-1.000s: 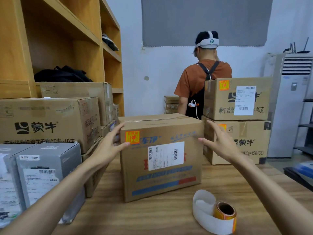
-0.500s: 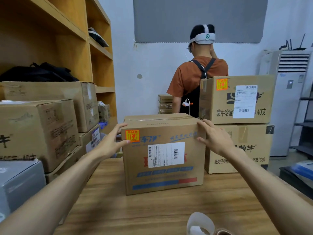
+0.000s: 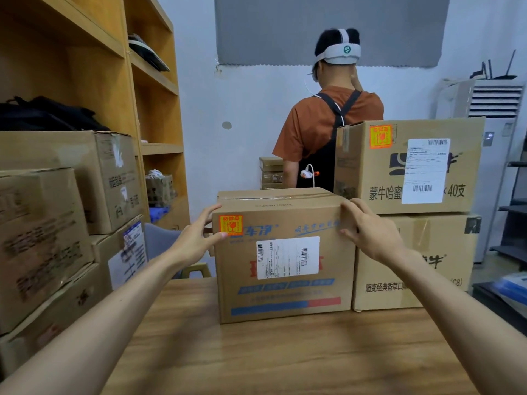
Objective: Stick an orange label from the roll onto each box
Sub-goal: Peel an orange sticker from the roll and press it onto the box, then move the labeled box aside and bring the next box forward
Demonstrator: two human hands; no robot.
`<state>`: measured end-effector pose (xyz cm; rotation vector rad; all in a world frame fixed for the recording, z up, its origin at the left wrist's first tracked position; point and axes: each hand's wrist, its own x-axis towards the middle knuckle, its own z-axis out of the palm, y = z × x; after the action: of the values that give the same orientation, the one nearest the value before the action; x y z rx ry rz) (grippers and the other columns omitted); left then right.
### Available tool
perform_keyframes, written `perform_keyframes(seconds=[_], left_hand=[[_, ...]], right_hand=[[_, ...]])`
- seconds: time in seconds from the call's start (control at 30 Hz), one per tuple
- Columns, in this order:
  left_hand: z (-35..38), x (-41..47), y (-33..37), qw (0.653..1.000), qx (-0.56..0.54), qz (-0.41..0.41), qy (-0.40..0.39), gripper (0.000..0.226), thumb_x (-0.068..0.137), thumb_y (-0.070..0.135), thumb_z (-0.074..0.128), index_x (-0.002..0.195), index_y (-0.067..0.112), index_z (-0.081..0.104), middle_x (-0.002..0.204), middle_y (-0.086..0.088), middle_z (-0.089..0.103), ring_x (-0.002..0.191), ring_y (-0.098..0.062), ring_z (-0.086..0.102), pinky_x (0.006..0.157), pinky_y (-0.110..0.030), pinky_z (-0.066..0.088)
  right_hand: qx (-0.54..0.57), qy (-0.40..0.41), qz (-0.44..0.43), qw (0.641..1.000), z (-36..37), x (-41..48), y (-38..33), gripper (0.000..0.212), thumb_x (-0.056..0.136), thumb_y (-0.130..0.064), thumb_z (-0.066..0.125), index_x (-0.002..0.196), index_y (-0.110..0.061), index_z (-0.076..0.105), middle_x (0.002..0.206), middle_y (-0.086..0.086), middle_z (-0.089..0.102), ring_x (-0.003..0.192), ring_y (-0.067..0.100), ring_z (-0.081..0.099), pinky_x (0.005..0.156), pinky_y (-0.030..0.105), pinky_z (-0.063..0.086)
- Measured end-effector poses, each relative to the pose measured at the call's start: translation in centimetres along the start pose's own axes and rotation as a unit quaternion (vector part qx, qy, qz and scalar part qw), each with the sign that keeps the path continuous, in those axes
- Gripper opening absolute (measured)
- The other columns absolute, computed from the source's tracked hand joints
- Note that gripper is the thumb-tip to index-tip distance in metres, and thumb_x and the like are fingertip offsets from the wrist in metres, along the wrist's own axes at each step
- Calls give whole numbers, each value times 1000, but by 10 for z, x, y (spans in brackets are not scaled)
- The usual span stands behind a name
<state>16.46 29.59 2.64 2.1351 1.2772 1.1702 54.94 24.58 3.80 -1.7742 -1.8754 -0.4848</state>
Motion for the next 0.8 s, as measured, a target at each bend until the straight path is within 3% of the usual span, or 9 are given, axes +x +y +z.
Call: perform_keyframes(seconds=[0.13, 0.33, 0.53, 0.7, 0.8], left_hand=[[5, 8, -1, 1000, -7, -7, -8, 70, 99, 25, 62, 156, 36, 23, 155, 1, 44, 145, -17, 34, 105, -28, 34], [-19, -3, 7, 992, 126, -13, -15, 82, 98, 38, 63, 159, 41, 8, 158, -3, 38, 138, -24, 44, 109, -43, 40], [-94, -56, 40, 959, 282, 30, 16, 61, 100, 38, 57, 153, 35, 30, 158, 5, 38, 144, -17, 37, 113, -47, 40], [-167, -124, 72, 942, 323, 58, 67, 45, 100, 33, 56, 144, 30, 45, 148, 7, 46, 132, -15, 47, 104, -37, 42], [-210, -163, 78, 937, 327, 67, 105, 40, 99, 28, 58, 139, 27, 52, 143, 6, 51, 131, -13, 46, 108, -35, 39]], right_hand=[[-3, 7, 2, 1000, 3, 3, 3, 59, 93, -40, 59, 143, -26, 30, 146, -9, 33, 99, 27, 65, 69, 41, 54], [-44, -8, 18, 999, -13, -4, -13, 53, 95, -43, 57, 140, -21, 40, 150, 4, 36, 125, 32, 49, 83, 43, 51], [-44, 19, -40, 998, -38, -21, -75, 49, 94, -47, 57, 129, -12, 55, 139, 12, 53, 123, 35, 51, 95, 45, 46], [27, 27, -95, 995, -63, -41, -182, 44, 96, -51, 52, 121, -17, 61, 121, 6, 61, 112, 28, 55, 80, 39, 45], [99, 25, -131, 986, -75, -51, -250, 39, 93, -52, 55, 110, -18, 65, 108, 3, 64, 102, 26, 59, 72, 35, 43]])
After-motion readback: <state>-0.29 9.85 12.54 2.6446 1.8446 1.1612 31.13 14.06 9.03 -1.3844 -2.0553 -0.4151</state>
